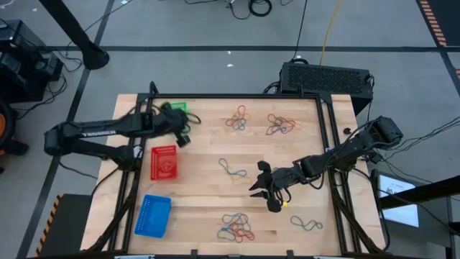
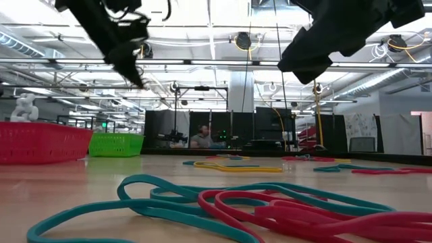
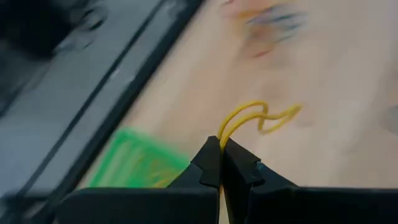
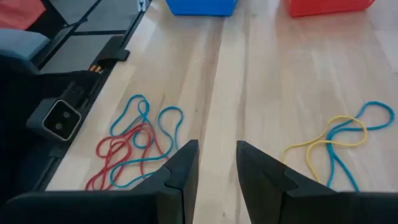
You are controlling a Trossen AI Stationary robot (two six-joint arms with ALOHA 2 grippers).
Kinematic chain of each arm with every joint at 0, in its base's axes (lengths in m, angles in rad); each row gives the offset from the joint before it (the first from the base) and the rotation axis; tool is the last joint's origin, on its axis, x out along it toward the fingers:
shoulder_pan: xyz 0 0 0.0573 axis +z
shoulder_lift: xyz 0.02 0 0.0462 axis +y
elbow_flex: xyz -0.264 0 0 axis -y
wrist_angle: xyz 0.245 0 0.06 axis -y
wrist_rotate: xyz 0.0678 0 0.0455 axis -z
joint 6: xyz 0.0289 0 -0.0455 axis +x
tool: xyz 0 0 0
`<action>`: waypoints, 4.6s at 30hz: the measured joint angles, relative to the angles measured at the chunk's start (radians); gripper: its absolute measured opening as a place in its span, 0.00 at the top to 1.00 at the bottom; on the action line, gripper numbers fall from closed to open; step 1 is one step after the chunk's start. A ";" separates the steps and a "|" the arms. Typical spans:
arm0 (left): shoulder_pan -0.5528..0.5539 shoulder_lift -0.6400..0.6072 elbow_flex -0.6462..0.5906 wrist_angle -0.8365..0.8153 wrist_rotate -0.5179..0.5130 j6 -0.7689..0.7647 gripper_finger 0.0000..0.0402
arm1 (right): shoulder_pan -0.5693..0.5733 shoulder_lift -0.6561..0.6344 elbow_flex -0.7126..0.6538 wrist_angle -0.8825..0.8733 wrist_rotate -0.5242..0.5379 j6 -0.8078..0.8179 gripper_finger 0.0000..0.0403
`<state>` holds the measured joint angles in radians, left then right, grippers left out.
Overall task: Sort rubber bands into baskets
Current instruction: Put the yellow rubber band into the green bin
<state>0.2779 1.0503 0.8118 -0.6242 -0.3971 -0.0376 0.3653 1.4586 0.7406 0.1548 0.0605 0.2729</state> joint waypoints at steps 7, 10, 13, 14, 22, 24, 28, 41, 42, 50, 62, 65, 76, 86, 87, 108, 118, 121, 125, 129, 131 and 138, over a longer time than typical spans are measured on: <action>0.232 0.012 0.000 -0.099 -0.013 -0.009 0.99 | 0.000 0.000 0.000 0.001 0.046 0.007 0.75; 0.296 0.034 0.000 -0.099 -0.001 -0.019 0.99 | 0.000 0.000 0.000 -0.001 0.046 0.023 0.75; 0.345 0.064 -0.001 -0.100 0.003 -0.034 0.99 | 0.000 0.000 0.000 -0.001 0.046 0.025 0.75; 0.355 0.073 -0.001 -0.099 0.003 -0.034 0.98 | 0.000 0.000 0.000 -0.001 0.046 0.025 0.75; 0.392 0.172 -0.001 -0.099 0.011 -0.034 0.87 | 0.000 0.000 0.000 -0.002 0.046 0.047 0.75; 0.392 0.199 -0.001 -0.099 0.011 -0.034 0.84 | 0.000 0.000 0.000 -0.002 0.045 0.055 0.75; 0.392 0.240 -0.001 -0.099 0.010 -0.025 0.78 | 0.000 0.000 0.000 -0.003 0.045 0.055 0.75; 0.329 0.047 -0.004 -0.064 0.233 -0.070 0.70 | 0.001 0.000 0.000 -0.012 0.044 0.056 0.75; 0.302 0.020 -0.024 -0.028 0.273 -0.085 0.70 | 0.001 0.000 0.000 -0.012 0.044 0.055 0.75; -0.047 -0.051 -0.229 0.506 0.393 -0.188 0.70 | -0.016 0.000 0.000 -0.037 0.114 -0.001 0.75; -0.335 0.105 -0.346 1.078 0.247 -0.101 0.70 | -0.267 -0.009 0.008 -0.186 0.197 0.050 0.79; -0.338 0.148 -0.346 1.081 0.261 -0.097 0.70 | -0.368 -0.021 0.067 -0.410 0.196 0.021 0.82; -0.340 0.251 -0.346 1.087 0.297 -0.111 0.71 | -0.802 -0.025 0.147 -0.866 0.201 -0.113 0.87; -0.411 0.265 -0.346 1.087 0.322 -0.167 0.71 | -1.120 -0.007 0.147 -1.022 0.121 -0.199 0.84; -0.423 0.265 -0.346 1.089 0.321 -0.167 0.71 | -1.138 -0.002 0.147 -1.022 0.113 -0.210 0.84; -0.457 0.265 -0.346 1.139 0.302 -0.139 0.71 | -1.240 0.235 0.153 -0.915 0.099 -0.417 0.69; -0.457 0.265 -0.346 1.139 0.302 -0.139 0.71 | -1.233 0.279 0.154 -0.923 0.079 -0.499 0.96; -0.457 0.265 -0.346 1.139 0.302 -0.139 0.71 | -1.233 0.251 0.149 -0.921 0.080 -0.497 0.98; -0.458 0.265 -0.346 1.139 0.302 -0.142 0.71 | -1.235 0.189 0.177 -1.000 0.095 -0.456 1.00; -0.458 0.265 -0.346 1.139 0.302 -0.148 0.71 | -1.223 0.093 0.203 -1.024 0.104 -0.431 1.00; -0.458 0.265 -0.346 1.139 0.302 -0.148 0.71 | -1.213 0.052 0.203 -1.041 0.097 -0.423 1.00; -0.458 0.265 -0.346 1.140 0.302 -0.154 0.71 | -1.156 -0.062 0.208 -1.043 0.059 -0.384 1.00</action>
<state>-0.1802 1.3151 0.4658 0.5163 -0.0952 -0.1915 -0.7912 1.3964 0.9482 -0.8886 0.1193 -0.1112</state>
